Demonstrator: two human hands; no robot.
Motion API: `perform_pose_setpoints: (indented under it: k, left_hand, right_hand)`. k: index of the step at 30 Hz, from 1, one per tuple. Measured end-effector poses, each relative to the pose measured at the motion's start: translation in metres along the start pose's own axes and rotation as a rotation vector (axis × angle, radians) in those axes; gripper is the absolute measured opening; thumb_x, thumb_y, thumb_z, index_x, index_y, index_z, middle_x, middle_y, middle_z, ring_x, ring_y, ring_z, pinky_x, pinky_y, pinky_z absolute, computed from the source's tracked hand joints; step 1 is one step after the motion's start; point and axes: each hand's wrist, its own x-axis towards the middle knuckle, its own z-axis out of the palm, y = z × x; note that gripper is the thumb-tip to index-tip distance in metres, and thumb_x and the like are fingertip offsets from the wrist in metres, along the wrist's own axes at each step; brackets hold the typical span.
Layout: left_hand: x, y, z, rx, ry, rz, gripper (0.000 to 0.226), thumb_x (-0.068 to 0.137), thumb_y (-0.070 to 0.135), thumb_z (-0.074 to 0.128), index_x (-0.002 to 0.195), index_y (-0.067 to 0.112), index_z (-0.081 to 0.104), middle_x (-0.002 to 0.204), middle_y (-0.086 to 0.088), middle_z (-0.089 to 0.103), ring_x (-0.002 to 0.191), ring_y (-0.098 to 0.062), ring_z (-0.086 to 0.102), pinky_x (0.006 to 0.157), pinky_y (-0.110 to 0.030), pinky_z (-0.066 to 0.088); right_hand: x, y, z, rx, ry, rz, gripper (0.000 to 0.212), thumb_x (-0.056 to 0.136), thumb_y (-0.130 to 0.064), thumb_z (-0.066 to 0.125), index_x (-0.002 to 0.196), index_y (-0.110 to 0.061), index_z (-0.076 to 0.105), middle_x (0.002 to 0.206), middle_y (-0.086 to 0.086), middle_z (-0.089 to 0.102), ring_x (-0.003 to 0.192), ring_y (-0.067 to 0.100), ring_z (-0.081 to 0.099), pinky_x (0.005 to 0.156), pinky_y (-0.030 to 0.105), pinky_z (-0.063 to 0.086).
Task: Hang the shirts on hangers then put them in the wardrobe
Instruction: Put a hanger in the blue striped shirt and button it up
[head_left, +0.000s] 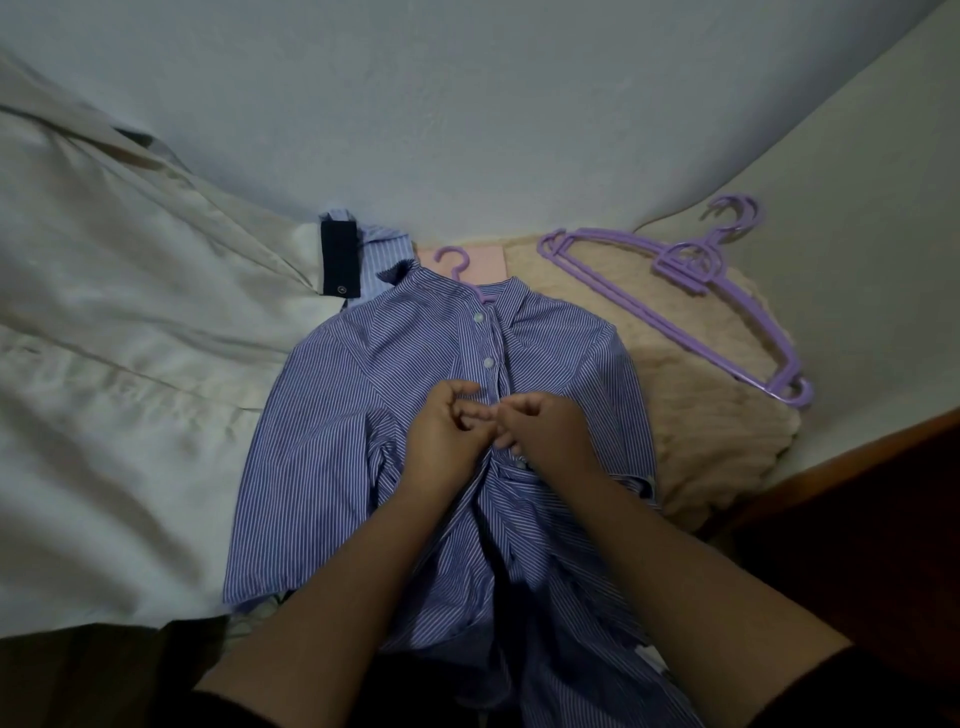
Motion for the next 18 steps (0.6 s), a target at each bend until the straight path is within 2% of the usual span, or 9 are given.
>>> perform_pose_setpoints:
  k: [4, 7, 9, 11, 14, 18]
  left_hand:
    - [0.003, 0.000, -0.003, -0.048, -0.035, -0.018, 0.038, 0.081, 0.002, 0.072, 0.110, 0.016, 0.054, 0.091, -0.006, 0.072, 0.082, -0.021, 0.070, 0.074, -0.028, 0.057]
    - [0.003, -0.002, -0.004, -0.103, -0.075, -0.034, 0.034, 0.083, 0.007, 0.072, 0.110, 0.016, 0.054, 0.095, -0.007, 0.072, 0.087, -0.020, 0.071, 0.074, -0.023, 0.055]
    - [0.005, -0.003, -0.005, -0.092, -0.077, -0.046, 0.029, 0.086, 0.015, 0.070, 0.110, 0.017, 0.056, 0.090, -0.003, 0.074, 0.088, -0.018, 0.070, 0.079, -0.027, 0.054]
    - [0.008, -0.004, -0.007, -0.092, -0.061, -0.076, 0.024, 0.087, 0.017, 0.069, 0.108, 0.018, 0.058, 0.079, 0.001, 0.073, 0.081, -0.020, 0.069, 0.080, -0.033, 0.053]
    - [0.013, -0.003, -0.009, -0.207, -0.063, -0.115, 0.022, 0.087, 0.007, 0.066, 0.105, 0.015, 0.057, 0.066, 0.003, 0.067, 0.067, -0.019, 0.063, 0.076, -0.038, 0.052]
    - [0.020, 0.000, -0.010, -0.285, -0.089, -0.148, 0.026, 0.087, 0.000, 0.064, 0.110, 0.009, 0.054, 0.068, 0.002, 0.068, 0.058, -0.013, 0.060, 0.065, -0.027, 0.051]
  right_hand:
    - [0.001, -0.001, -0.002, 0.035, 0.000, 0.001, 0.018, 0.088, -0.003, 0.058, 0.075, -0.016, 0.059, 0.056, -0.002, 0.063, 0.045, 0.002, 0.059, 0.044, 0.012, 0.043]
    - [0.004, -0.001, -0.003, 0.055, 0.008, 0.018, 0.019, 0.087, -0.002, 0.060, 0.073, -0.015, 0.059, 0.054, -0.001, 0.063, 0.044, 0.005, 0.058, 0.041, 0.016, 0.043]
    - [0.006, 0.000, -0.004, 0.073, -0.008, 0.044, 0.016, 0.088, -0.003, 0.059, 0.077, -0.014, 0.058, 0.055, 0.002, 0.063, 0.040, 0.006, 0.053, 0.039, 0.018, 0.041]
    - [0.008, 0.001, -0.005, 0.113, -0.052, 0.066, 0.014, 0.088, -0.002, 0.059, 0.080, -0.013, 0.055, 0.060, 0.008, 0.064, 0.040, 0.008, 0.050, 0.040, 0.021, 0.039]
    - [0.012, 0.002, -0.009, 0.181, -0.114, 0.080, 0.011, 0.089, -0.001, 0.059, 0.084, -0.010, 0.056, 0.060, 0.008, 0.064, 0.046, 0.012, 0.054, 0.044, 0.025, 0.042]
    - [0.018, 0.003, -0.011, 0.207, -0.159, 0.035, 0.011, 0.087, 0.004, 0.059, 0.086, -0.007, 0.056, 0.062, 0.009, 0.064, 0.050, 0.011, 0.060, 0.051, 0.020, 0.049]
